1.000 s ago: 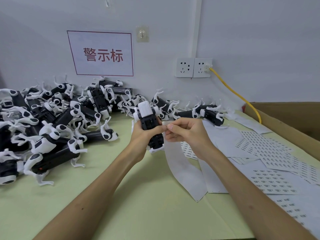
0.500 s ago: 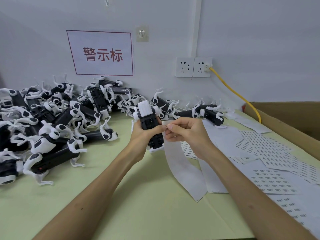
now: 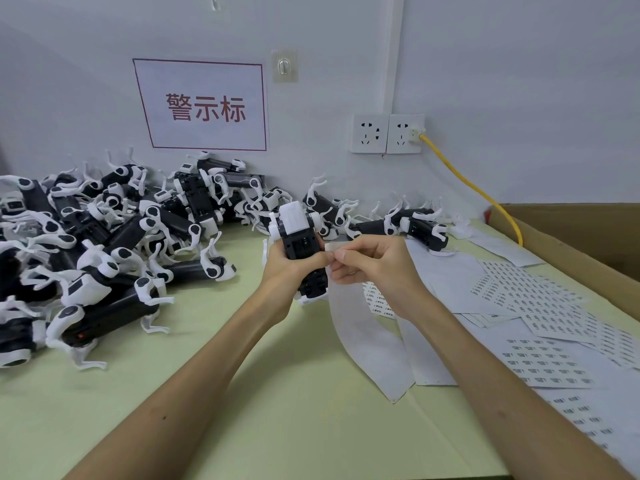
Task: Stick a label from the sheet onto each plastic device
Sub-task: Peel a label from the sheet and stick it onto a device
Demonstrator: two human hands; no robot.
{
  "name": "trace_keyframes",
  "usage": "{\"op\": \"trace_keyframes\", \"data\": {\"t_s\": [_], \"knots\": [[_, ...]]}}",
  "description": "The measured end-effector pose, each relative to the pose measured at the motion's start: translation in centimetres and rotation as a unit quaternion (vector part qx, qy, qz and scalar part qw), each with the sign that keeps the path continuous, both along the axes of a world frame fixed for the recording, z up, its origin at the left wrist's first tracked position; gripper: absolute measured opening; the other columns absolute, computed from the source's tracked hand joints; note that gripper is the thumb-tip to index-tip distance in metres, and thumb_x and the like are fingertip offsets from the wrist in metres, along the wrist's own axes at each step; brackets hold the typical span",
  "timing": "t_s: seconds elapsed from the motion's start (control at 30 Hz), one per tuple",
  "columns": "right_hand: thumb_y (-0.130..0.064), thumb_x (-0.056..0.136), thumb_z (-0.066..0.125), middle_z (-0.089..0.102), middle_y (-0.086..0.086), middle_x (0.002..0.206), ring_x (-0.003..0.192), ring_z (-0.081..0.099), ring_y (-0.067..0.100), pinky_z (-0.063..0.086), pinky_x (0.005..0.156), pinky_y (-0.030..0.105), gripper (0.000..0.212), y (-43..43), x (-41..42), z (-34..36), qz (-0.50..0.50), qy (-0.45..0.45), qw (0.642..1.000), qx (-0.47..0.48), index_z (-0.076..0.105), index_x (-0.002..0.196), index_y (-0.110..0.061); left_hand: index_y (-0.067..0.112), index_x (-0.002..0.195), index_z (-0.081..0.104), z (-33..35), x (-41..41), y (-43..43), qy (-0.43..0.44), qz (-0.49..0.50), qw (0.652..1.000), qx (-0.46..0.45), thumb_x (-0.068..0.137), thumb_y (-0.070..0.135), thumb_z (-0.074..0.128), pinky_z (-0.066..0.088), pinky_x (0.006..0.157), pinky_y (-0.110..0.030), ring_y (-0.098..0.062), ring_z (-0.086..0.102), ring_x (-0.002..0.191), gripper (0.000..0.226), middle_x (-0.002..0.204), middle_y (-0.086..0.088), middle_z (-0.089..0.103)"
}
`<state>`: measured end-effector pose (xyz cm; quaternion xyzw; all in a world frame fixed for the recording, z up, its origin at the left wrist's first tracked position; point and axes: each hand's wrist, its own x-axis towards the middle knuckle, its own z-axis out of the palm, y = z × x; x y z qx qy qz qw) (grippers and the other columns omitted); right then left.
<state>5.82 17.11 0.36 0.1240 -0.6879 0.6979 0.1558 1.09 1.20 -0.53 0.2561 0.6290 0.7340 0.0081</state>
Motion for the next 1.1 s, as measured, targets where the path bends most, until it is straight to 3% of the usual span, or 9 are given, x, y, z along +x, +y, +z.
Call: {"op": "trace_keyframes", "data": {"t_s": [1.1], "knots": [[0.002,0.091,0.066,0.074,0.013,0.073,0.065,0.073,0.024,0.059,0.063,0.029,0.014,-0.07,0.20,0.20,0.004,-0.007,1.000,-0.008,0.076,0.085,-0.005,0.027,0.070,0.066,0.01,-0.08,-0.19,-0.004,-0.019,1.000,0.019,0.071,0.016,0.079,0.048,0.059,-0.020,-0.010,0.057,0.065,0.017,0.067,0.008,0.058]]}}
